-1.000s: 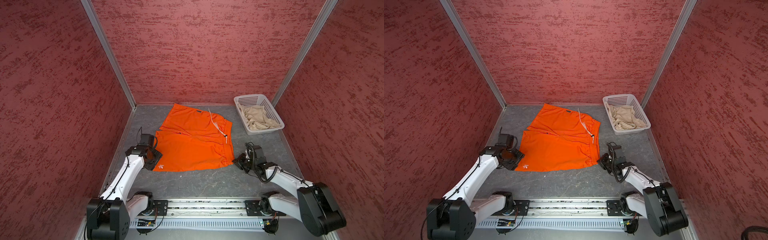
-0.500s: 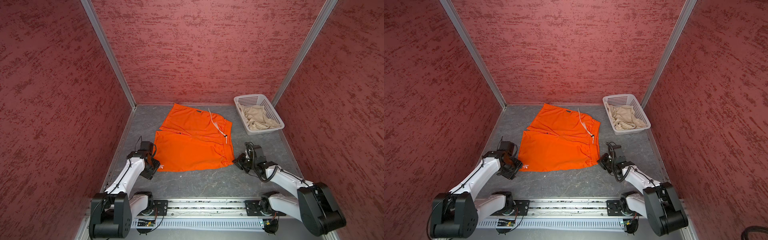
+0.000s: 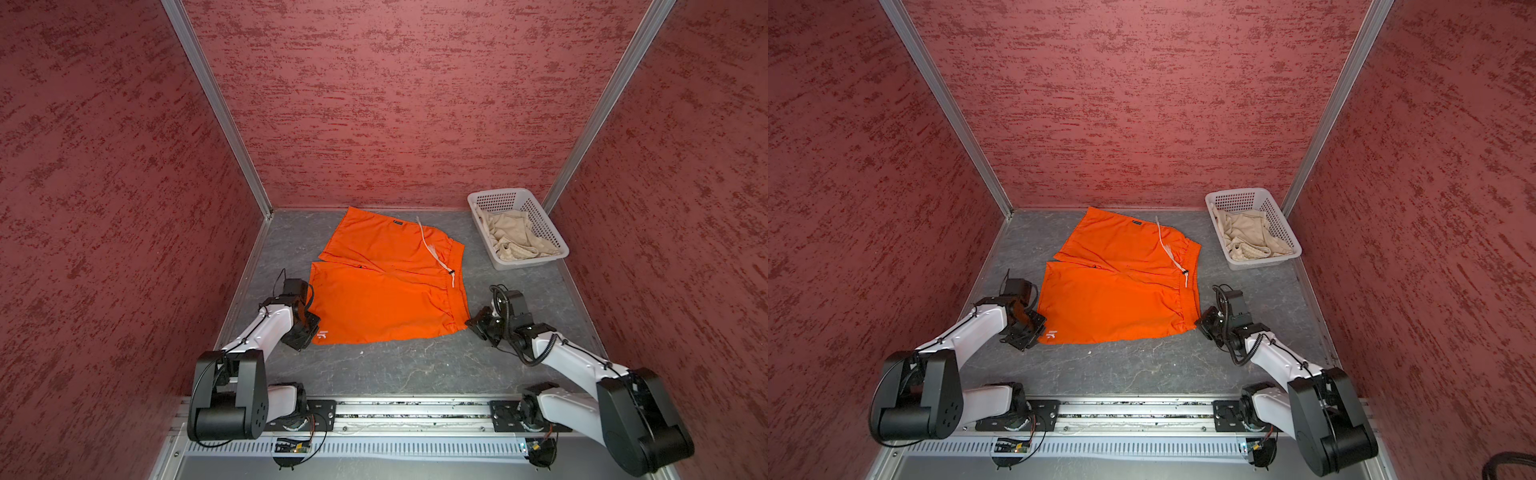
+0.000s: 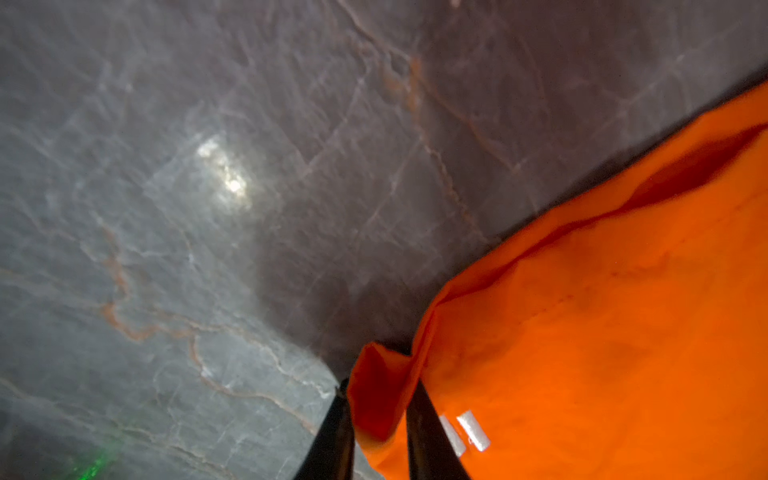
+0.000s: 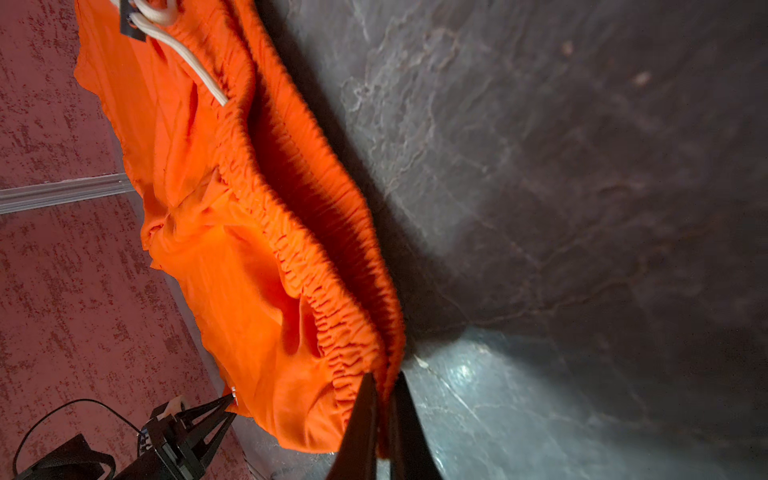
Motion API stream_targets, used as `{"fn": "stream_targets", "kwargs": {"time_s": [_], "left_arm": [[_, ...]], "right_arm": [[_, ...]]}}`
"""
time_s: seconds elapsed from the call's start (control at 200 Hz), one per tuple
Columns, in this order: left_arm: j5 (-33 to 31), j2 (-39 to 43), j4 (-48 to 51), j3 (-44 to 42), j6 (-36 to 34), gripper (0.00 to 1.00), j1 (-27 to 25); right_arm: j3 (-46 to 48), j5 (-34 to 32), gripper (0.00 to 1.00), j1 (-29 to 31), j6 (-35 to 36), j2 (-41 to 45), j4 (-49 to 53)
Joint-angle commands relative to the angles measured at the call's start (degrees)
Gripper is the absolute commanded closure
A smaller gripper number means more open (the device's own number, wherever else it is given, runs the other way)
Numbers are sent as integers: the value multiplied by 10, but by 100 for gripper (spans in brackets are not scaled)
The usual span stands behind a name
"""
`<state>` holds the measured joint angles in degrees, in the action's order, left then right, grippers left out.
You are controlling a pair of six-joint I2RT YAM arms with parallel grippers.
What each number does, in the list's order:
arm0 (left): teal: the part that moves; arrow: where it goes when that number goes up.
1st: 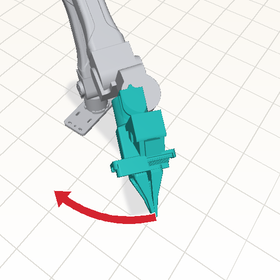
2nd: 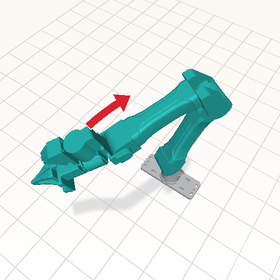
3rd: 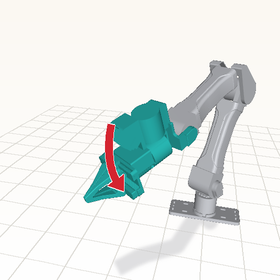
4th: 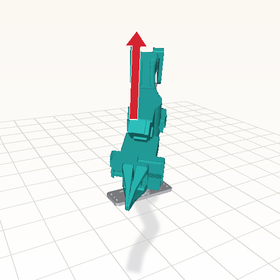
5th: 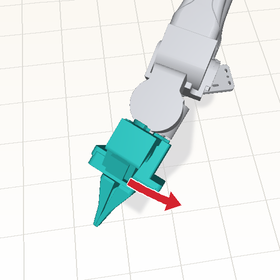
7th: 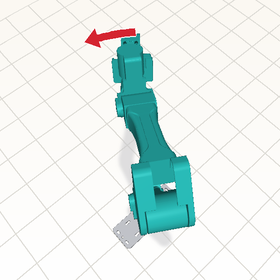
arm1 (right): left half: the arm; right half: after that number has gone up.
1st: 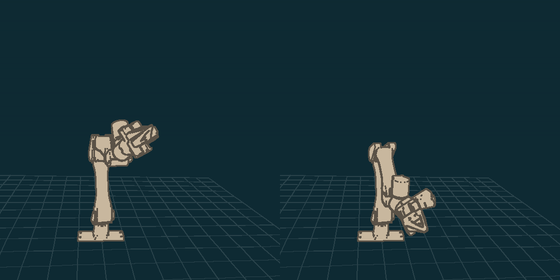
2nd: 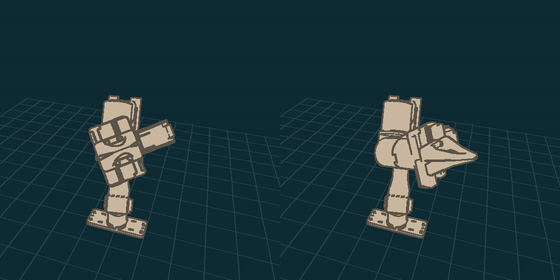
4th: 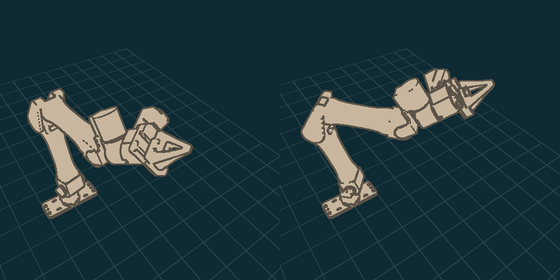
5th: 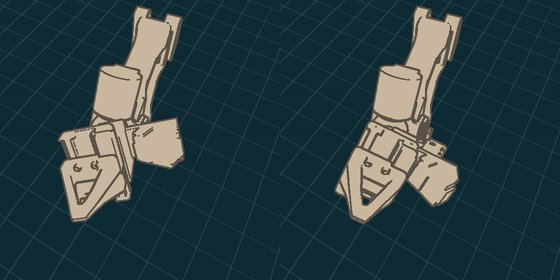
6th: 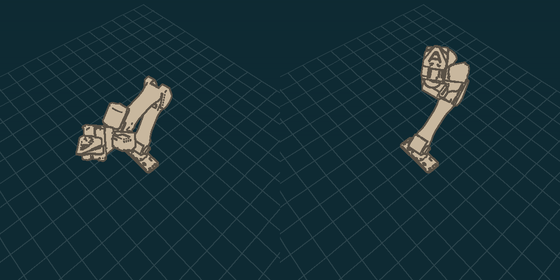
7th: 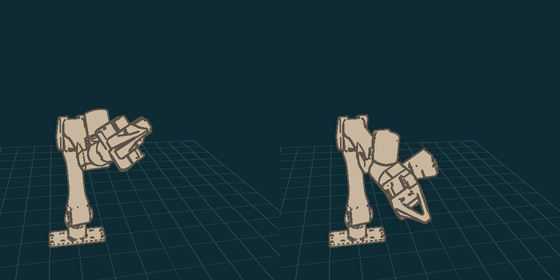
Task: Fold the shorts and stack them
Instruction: 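Grip the near edge of the orange shorts with both grippers, then lift the near edge with both grippers and fold it toward the far edge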
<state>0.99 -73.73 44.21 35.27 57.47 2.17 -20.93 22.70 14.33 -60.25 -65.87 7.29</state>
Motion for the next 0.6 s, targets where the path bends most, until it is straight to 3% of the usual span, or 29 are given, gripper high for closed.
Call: {"fn": "stream_targets", "kwargs": {"time_s": [0.0,0.08,0.24,0.596], "left_arm": [[-19,2,-4,2,-4,94,7],[-23,16,13,10,-1,100,7],[-34,85,68,20,24,100,3],[-120,228,218,90,40,100,-30]], "right_arm": [[-14,-20,100,4,5,7,31],[-24,-17,100,6,14,3,49],[-40,-18,100,31,16,14,113],[-104,-60,100,43,34,165,392]]}}
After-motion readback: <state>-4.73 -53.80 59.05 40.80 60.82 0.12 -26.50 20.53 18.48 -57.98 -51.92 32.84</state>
